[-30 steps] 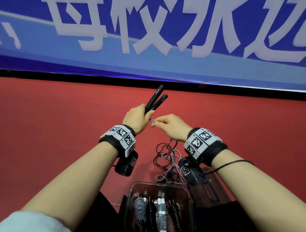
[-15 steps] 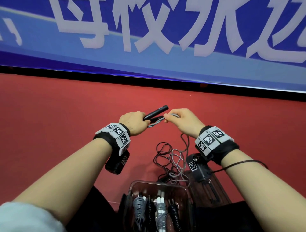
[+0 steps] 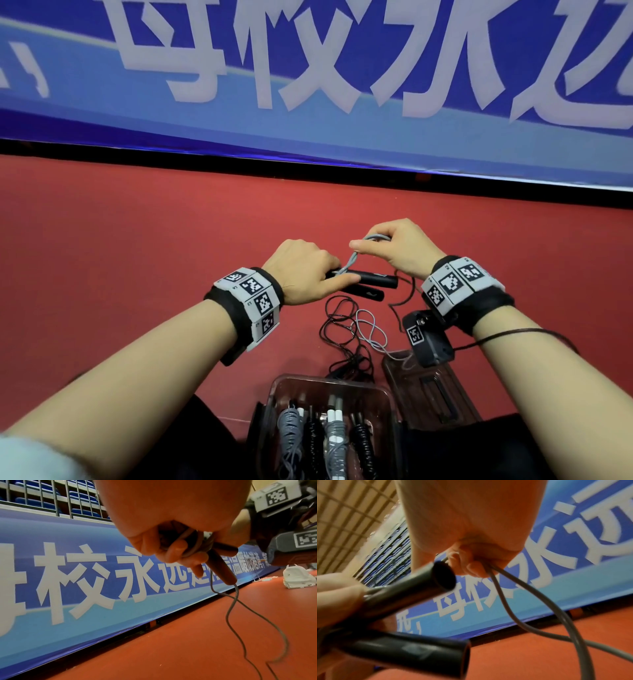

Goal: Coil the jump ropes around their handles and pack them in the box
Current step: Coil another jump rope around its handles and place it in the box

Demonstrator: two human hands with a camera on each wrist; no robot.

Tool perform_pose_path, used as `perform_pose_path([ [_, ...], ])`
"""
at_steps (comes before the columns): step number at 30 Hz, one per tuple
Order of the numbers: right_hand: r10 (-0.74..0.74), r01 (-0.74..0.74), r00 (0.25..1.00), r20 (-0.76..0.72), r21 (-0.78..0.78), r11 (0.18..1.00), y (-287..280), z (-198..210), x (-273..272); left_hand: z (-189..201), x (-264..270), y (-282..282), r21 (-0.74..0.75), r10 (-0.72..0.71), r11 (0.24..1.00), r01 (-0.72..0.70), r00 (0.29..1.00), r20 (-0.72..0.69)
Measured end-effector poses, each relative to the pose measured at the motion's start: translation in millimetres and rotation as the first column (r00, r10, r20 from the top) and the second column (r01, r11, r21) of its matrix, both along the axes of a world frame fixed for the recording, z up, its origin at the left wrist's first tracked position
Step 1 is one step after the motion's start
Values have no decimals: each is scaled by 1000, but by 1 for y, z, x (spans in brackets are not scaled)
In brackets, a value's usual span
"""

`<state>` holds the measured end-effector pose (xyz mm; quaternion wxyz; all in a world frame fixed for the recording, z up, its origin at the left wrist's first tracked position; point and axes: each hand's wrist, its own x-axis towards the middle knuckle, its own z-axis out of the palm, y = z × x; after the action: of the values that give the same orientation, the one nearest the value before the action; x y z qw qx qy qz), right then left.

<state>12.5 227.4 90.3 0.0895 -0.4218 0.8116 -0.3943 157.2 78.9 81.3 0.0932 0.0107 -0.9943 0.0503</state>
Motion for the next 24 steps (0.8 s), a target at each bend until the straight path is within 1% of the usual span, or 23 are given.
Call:
perform_pose_path([
  [1, -4, 5, 998, 68, -21, 1000, 1, -3, -4, 1, 0, -1, 26, -26, 999, 27, 999, -45],
  [3, -15, 29, 976, 219, -63, 998, 6, -11, -11, 3, 1, -2, 143, -37, 988, 58, 989, -141],
  [5, -28, 51, 926, 376, -53, 997, 8, -23, -15, 4, 2, -2, 276, -12, 958, 73, 976, -217],
  [7, -38, 71, 859, 510, -46, 996, 7, -33, -13, 3, 2, -5, 420, 37, 904, 79, 965, -261],
  [8, -36, 62, 843, 537, -31, 998, 5, -36, -10, 2, 0, -7, 519, 71, 850, 86, 959, -276],
  [9, -26, 34, 848, 529, -6, 999, 3, -38, -7, 0, -3, -9, 634, 114, 767, 101, 950, -290],
  [10, -4, -10, 867, 498, 26, 1000, 0, -39, -3, -2, -8, -10, 745, 170, 656, 122, 938, -303],
  [12, 47, -89, 901, 431, 79, 993, -7, -38, 6, 1, -16, -11, 904, 325, 404, 142, 901, -287],
  [13, 64, -111, 912, 405, 94, 989, -11, -36, 10, 3, -20, -11, 946, 406, 296, 130, 880, -247],
  [15, 91, -135, 935, 343, 105, 985, -16, -32, 15, 8, -23, -16, 988, 515, 121, 96, 845, -145],
  [16, 102, -141, 945, 310, 106, 984, -18, -29, 17, 9, -22, -19, 996, 536, 43, 80, 839, -90],
  [18, 124, -154, 964, 237, 113, 982, -18, -26, 21, 10, -19, -27, 995, 516, -96, 34, 856, 21],
  [19, 135, -161, 971, 198, 123, 979, -17, -23, 23, 9, -17, -31, 991, 494, -132, 6, 868, 60],
  [20, 142, -164, 976, 164, 129, 978, -17, -21, 24, 8, -16, -34, 990, 475, -138, -20, 876, 84],
  [21, 144, -160, 981, 128, 132, 978, -16, -18, 27, 6, -15, -37, 992, 465, -116, -44, 880, 94],
  [22, 142, -152, 986, 87, 128, 980, -16, -15, 29, 3, -15, -40, 995, 467, -77, -66, 879, 94],
  [24, 152, -149, 988, -17, 113, 982, -17, -9, 35, -2, -15, -44, 993, 491, 35, -115, 867, 83],
])
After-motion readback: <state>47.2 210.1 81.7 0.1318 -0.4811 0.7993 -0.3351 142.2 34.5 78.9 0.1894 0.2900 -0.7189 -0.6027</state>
